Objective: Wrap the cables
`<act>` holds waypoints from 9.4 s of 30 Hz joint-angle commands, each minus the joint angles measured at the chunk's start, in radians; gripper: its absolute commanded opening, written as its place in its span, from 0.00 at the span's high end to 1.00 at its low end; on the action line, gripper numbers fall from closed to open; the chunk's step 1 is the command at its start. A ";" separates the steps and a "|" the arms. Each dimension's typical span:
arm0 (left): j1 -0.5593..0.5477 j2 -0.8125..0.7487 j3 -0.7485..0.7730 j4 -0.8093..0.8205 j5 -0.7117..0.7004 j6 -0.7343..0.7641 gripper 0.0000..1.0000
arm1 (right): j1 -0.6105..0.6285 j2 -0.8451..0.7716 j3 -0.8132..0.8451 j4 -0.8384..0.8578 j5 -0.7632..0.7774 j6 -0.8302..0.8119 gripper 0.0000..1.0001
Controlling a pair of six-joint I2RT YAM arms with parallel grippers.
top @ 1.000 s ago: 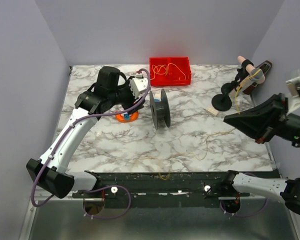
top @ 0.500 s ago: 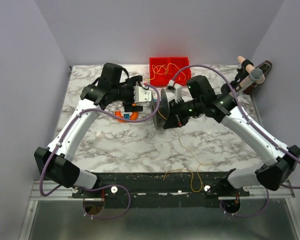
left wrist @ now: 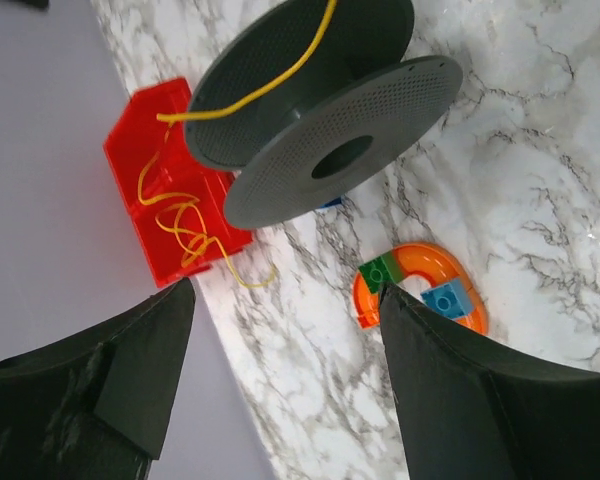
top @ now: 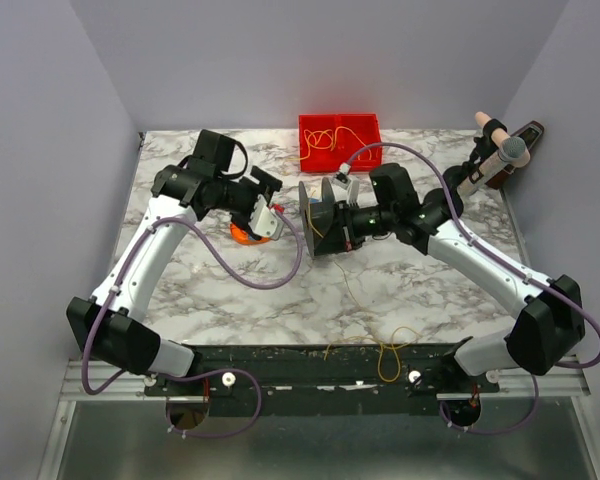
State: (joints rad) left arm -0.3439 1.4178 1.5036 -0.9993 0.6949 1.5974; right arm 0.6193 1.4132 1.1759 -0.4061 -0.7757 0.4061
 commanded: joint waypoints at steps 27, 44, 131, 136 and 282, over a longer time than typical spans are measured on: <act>-0.276 0.193 0.084 -0.107 -0.133 0.397 0.16 | -0.015 0.135 -0.038 0.067 0.240 0.017 0.99; -0.314 0.259 0.026 -0.035 -0.328 0.484 0.29 | -0.016 0.234 0.019 0.026 0.180 -0.073 0.99; -0.311 0.217 0.006 0.047 0.067 -0.534 0.95 | -0.029 0.030 -0.194 -0.027 0.467 -0.533 0.99; -0.273 0.222 -0.029 0.088 0.086 -0.516 0.76 | -0.029 0.075 -0.190 -0.005 0.454 -0.612 0.99; -0.204 0.191 1.141 0.186 -0.520 -1.620 1.00 | 0.298 0.167 -0.275 0.260 0.928 -0.216 0.22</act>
State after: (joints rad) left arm -0.5507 1.6032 2.6122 -0.8856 0.1719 -0.0238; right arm 0.9188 1.5322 0.9100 -0.2173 0.0620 0.0566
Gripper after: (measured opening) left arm 0.032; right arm 0.780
